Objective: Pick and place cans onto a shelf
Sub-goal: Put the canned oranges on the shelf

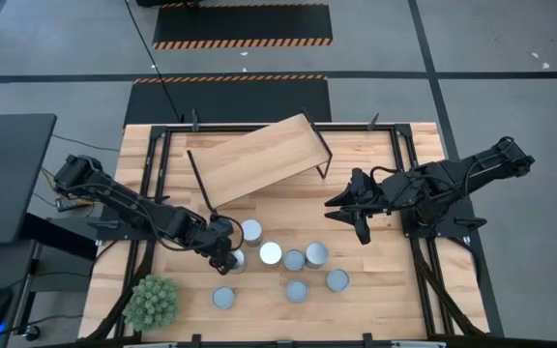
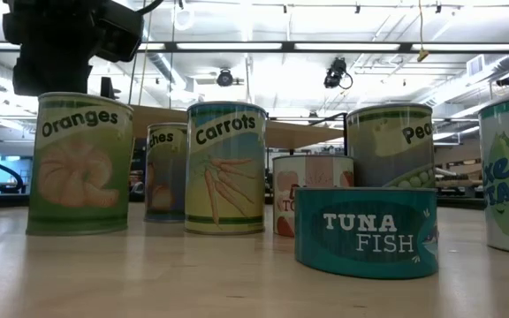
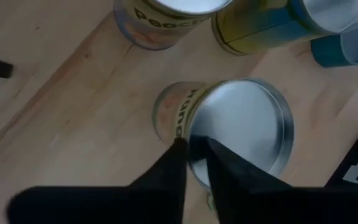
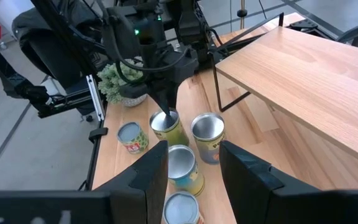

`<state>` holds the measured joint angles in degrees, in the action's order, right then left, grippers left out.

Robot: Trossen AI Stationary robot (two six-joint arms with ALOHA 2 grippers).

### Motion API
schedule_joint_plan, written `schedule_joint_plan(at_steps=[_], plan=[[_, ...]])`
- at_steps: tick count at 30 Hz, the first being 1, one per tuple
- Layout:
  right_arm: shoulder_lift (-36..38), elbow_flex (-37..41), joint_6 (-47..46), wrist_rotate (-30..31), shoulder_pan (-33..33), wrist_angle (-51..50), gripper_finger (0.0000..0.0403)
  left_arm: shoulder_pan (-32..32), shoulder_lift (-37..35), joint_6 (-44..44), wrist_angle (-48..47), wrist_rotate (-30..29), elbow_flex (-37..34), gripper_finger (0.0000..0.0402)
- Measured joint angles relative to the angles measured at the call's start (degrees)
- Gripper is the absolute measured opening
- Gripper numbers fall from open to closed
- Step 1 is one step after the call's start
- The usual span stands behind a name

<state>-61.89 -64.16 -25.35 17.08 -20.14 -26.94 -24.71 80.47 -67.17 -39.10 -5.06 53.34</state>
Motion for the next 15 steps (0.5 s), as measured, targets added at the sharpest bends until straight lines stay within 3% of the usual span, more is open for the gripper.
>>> schedule_joint_plan(at_steps=[4,15], plan=[[0.00,0.00,0.12,0.00,0.00,0.00,0.0151,0.00,0.02,0.70,0.17,-0.17,-0.02,0.0009],[0.00,0.00,1.14,0.00,0.02,0.24,0.0151,2.37,-0.06,6.17,-6.04,1.99,4.20,0.0001]])
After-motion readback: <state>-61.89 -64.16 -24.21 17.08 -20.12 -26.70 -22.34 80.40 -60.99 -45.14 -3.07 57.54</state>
